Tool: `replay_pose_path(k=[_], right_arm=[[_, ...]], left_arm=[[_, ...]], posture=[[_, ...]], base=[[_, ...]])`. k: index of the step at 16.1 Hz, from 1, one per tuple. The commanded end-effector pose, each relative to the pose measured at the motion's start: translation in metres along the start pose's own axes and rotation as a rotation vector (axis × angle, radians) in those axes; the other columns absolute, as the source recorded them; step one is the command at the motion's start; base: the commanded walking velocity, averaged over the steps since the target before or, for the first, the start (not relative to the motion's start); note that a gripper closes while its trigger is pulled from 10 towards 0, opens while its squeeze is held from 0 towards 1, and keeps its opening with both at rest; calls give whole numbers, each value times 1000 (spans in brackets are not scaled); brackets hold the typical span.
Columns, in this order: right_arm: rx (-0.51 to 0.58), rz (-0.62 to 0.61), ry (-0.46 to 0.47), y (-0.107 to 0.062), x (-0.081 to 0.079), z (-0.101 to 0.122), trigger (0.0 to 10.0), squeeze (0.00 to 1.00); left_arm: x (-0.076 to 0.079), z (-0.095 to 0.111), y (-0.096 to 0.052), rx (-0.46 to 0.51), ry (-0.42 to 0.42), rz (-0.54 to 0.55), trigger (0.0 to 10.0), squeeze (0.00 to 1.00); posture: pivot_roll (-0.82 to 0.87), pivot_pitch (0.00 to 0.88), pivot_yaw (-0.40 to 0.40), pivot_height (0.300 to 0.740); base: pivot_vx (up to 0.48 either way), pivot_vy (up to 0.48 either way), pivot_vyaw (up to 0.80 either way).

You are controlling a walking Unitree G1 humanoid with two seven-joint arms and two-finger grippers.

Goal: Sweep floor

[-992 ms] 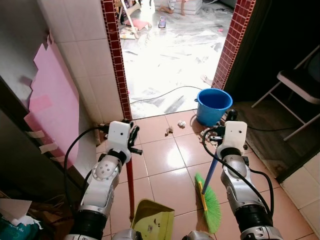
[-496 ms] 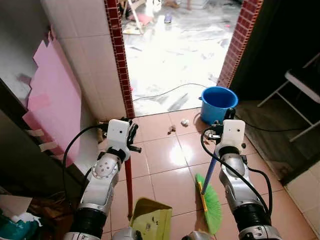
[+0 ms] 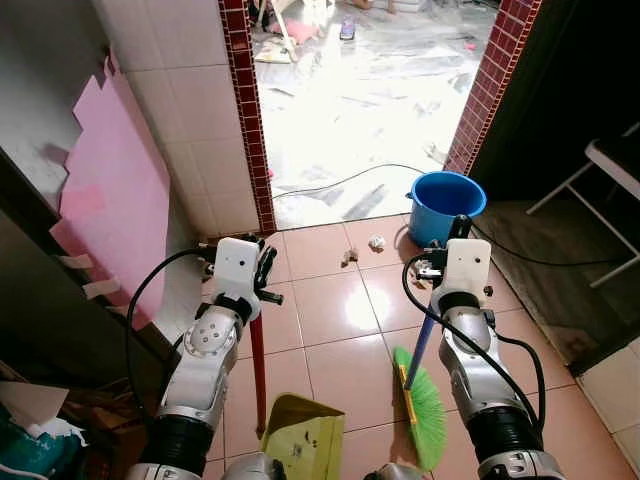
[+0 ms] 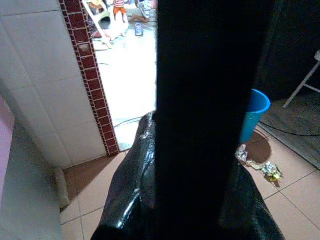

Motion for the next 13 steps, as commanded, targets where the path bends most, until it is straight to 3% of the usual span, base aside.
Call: replay_pose_path(k=[1,13], right_arm=[[27,13,14,4,-4,9,10000,0],[27,13,14,4,-4,9,10000,0]], left_arm=[[-4,7,3,24,19,7,10000,0],[-4,7,3,24,19,7,10000,0]], posture=[[-27,0,36,740],[-27,0,36,740]], base=[[0,0,0],[0,0,0]])
Point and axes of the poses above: a point about 5 cm out from each wrist's last joint towards the gripper, its own y axis pointing out of the wrist towards the gripper, its own z axis along the axis of the wrist's last joint, x = y × z, the point moved 1 cm from there along y, pointing out of the wrist towards the gripper, and after that the axes turned 14 degrees about y, right-handed, at the moved point
